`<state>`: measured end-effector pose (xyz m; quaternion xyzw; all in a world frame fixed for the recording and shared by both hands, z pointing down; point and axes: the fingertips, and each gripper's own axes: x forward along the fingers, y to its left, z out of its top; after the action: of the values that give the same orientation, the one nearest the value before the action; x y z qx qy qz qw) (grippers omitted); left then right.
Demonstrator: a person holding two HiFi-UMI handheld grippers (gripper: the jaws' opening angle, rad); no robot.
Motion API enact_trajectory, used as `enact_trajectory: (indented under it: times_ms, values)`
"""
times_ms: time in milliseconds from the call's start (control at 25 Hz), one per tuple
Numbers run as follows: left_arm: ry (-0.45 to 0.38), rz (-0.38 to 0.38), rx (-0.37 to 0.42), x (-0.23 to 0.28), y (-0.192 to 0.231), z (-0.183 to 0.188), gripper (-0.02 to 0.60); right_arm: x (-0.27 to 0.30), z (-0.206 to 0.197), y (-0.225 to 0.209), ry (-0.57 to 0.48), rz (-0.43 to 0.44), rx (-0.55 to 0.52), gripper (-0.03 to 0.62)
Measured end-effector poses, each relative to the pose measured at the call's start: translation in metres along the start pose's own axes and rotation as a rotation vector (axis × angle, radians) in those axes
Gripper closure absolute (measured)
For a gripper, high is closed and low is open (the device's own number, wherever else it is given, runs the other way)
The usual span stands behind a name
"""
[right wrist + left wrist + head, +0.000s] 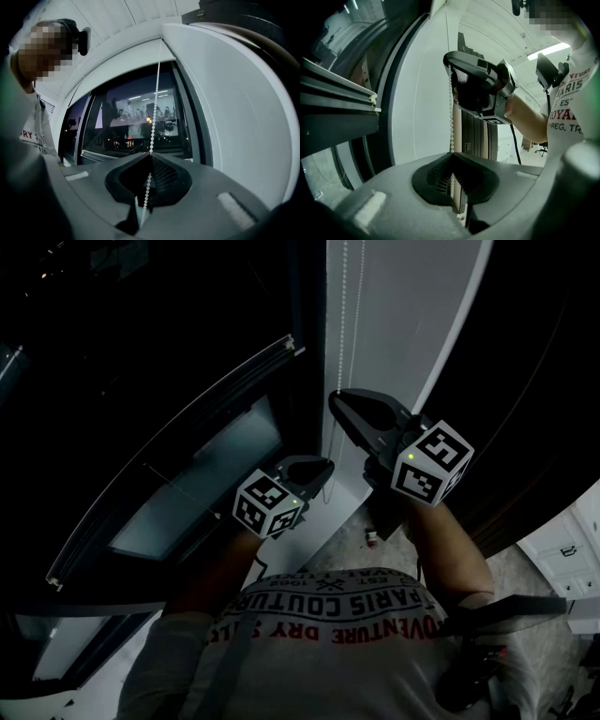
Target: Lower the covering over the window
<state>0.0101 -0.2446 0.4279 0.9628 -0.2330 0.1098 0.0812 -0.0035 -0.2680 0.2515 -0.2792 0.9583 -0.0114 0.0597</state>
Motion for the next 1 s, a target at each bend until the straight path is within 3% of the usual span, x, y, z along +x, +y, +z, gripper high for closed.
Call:
enact_trajectory:
  times_ms: [520,1000]
  values:
    - [0.098,0.061,-0.059,0.015,0.009,-0.078,0.575,-0.010,-0.081,-0.004,0.100,-0.007,0.045,0.586]
    - [0.173,0.113,-0.172,0.022,-0.008,-0.150,0.575,-0.029,-0.156,0.012,0.220,0.008,0.057,0.586]
